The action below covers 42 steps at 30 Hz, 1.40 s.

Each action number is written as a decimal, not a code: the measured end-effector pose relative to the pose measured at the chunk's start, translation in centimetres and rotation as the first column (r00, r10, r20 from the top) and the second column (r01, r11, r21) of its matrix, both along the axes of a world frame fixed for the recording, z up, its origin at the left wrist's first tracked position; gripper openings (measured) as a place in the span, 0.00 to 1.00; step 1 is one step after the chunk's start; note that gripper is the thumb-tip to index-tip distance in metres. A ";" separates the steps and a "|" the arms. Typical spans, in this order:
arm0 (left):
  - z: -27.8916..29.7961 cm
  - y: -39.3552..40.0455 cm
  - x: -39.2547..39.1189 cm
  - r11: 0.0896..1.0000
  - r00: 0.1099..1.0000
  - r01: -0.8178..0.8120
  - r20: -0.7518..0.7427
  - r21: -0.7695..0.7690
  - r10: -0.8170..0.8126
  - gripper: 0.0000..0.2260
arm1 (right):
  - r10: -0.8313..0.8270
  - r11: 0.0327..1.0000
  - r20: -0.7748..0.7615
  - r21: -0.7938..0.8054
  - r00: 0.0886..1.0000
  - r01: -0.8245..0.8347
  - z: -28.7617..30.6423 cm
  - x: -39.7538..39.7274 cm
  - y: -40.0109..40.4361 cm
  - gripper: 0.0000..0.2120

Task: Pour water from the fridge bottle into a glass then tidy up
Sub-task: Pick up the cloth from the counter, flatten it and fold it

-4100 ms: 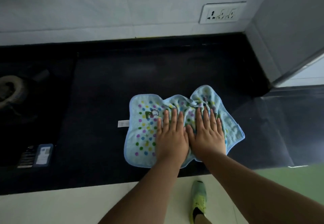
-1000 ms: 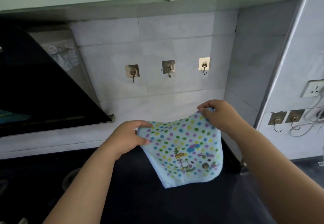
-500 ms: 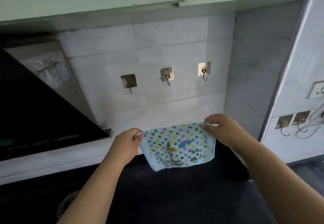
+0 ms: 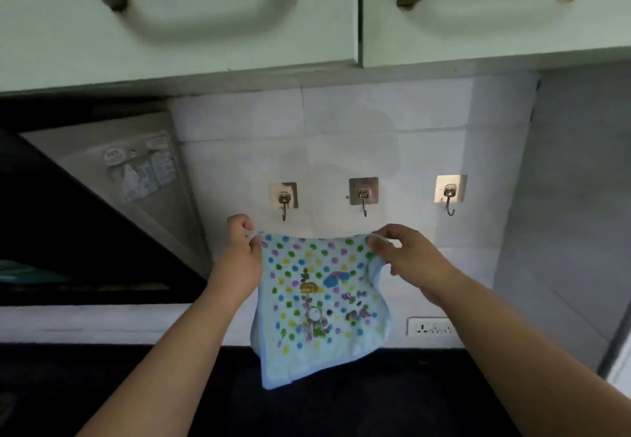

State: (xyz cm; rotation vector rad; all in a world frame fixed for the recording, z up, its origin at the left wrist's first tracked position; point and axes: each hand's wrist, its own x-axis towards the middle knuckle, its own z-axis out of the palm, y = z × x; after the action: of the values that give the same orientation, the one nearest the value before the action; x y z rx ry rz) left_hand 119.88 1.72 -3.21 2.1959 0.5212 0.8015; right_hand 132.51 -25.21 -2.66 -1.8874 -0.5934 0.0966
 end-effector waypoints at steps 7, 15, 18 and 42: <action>0.8 4.3 2.8 0.995 1.000 0.016 -0.023 -0.094 -0.018 0.16 | 0.085 0.991 0.161 -0.115 0.983 -0.067 2.3 2.9 7.4 0.11; 0.2 9.2 7.8 0.949 0.969 -0.035 -0.220 0.314 0.108 0.24 | 0.152 0.918 0.427 -0.395 0.891 0.033 1.8 6.1 15.5 0.20; 0.2 10.0 9.7 0.904 0.954 -0.081 -0.229 0.420 0.191 0.28 | 0.141 0.874 0.451 -0.475 0.881 0.103 1.3 7.0 17.9 0.19; -6.0 10.1 13.7 0.996 0.895 0.085 -0.442 0.037 -0.060 0.28 | 0.178 0.797 0.181 -0.603 0.967 -0.034 -2.9 5.8 14.9 0.24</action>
State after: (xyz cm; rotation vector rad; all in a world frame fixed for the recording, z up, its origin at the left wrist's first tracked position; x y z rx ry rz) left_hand 133.61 11.87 -9.24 2.4431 0.6362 0.2716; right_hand 138.34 -10.26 -5.59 -2.5034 -0.9076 0.1539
